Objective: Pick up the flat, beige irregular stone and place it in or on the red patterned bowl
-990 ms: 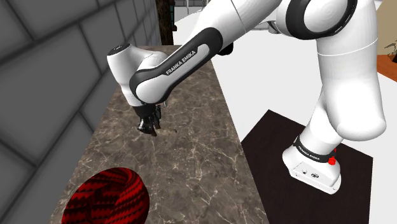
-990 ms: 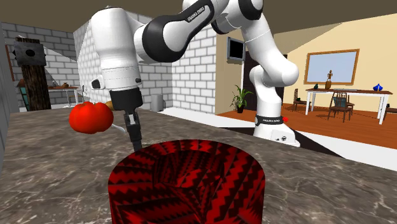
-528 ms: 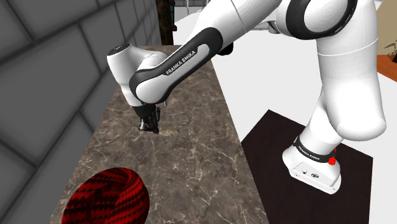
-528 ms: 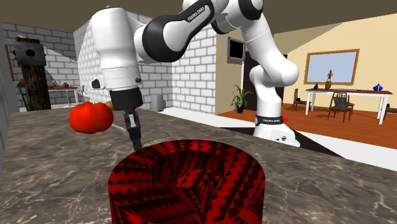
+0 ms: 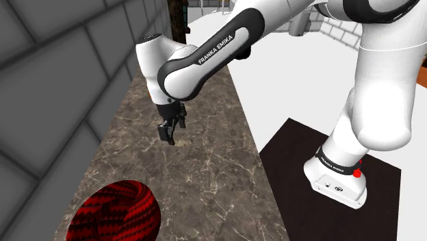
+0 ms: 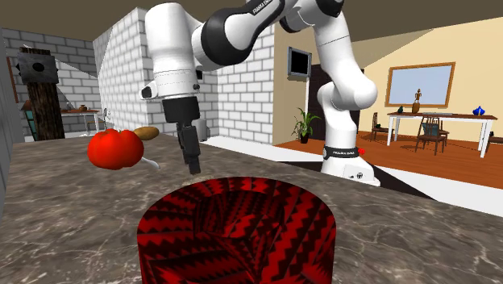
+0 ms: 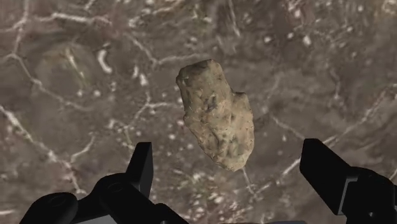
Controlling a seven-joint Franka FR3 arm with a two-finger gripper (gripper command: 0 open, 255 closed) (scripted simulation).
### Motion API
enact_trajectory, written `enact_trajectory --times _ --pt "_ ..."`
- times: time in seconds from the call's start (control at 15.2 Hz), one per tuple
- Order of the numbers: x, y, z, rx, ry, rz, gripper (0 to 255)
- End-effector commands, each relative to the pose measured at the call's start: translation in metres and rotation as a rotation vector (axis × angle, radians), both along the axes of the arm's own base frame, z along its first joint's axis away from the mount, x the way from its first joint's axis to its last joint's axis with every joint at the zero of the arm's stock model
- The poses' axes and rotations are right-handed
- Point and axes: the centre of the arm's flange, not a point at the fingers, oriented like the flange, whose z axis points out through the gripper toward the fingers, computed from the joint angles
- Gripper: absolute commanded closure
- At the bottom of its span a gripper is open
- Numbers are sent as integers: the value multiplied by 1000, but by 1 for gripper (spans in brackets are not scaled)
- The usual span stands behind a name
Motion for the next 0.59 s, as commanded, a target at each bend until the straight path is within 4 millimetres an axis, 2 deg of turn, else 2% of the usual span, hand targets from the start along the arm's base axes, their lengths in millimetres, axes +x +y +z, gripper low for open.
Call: enact_trajectory --times 0.0,0.33,0.53 --pt "-5 -4 -6 6 2 -2 0" --pt "-8 -4 -33 6 2 -2 0" --pt "-8 -4 -36 6 2 -2 0"
